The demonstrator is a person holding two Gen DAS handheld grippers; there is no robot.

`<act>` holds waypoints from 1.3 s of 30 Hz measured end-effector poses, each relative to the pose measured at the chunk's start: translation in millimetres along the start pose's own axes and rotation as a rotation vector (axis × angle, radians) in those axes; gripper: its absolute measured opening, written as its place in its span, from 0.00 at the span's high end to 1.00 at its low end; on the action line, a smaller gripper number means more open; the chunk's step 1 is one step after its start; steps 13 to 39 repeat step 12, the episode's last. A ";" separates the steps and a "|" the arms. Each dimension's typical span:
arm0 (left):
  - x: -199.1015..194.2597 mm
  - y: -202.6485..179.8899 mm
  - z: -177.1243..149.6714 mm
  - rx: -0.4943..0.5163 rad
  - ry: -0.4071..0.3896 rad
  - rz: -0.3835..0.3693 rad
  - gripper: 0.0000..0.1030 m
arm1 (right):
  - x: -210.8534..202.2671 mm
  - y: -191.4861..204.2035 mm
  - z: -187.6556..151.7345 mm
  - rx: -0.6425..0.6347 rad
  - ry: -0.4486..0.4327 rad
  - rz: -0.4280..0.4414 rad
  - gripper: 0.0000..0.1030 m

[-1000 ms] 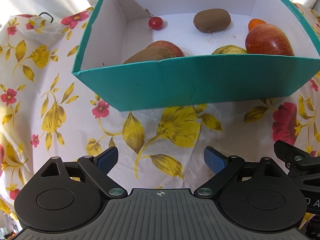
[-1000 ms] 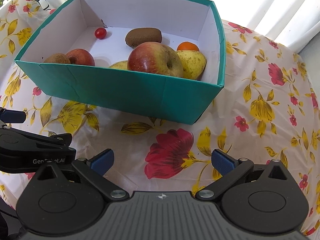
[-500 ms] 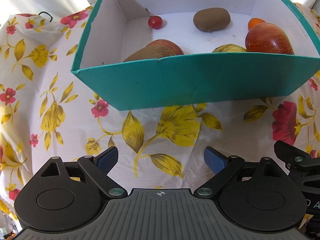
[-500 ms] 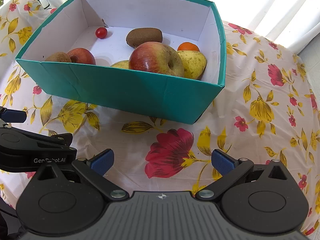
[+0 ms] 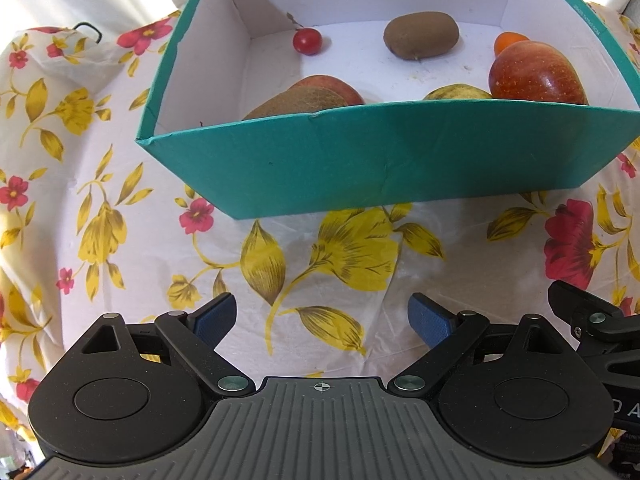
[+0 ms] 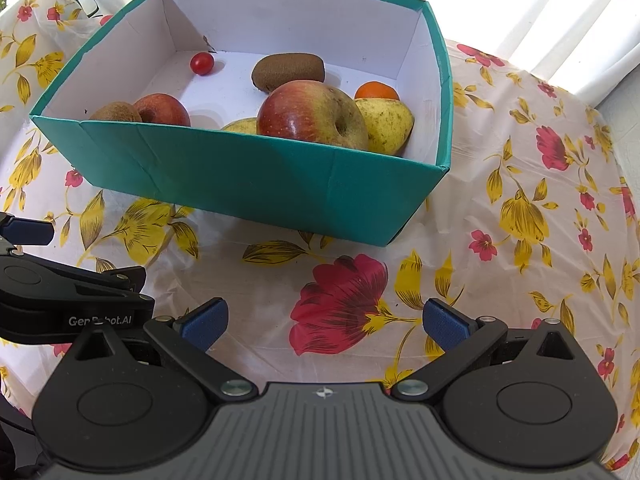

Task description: Organize fruits

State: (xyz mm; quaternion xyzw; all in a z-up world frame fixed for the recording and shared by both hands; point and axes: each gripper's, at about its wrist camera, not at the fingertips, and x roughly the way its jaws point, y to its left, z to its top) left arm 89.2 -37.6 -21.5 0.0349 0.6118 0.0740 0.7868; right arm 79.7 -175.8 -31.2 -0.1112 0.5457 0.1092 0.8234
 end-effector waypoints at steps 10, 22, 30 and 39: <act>0.1 -2.4 -1.8 0.018 -0.028 0.022 0.07 | 1.0 -0.7 0.2 -0.001 0.003 0.002 0.00; 0.5 -2.6 -1.5 0.019 -0.023 0.022 0.07 | 1.8 -0.4 0.2 -0.004 0.004 -0.001 0.00; 0.5 -2.6 -1.5 0.019 -0.023 0.022 0.07 | 1.8 -0.4 0.2 -0.004 0.004 -0.001 0.00; 0.5 -2.6 -1.5 0.019 -0.023 0.022 0.07 | 1.8 -0.4 0.2 -0.004 0.004 -0.001 0.00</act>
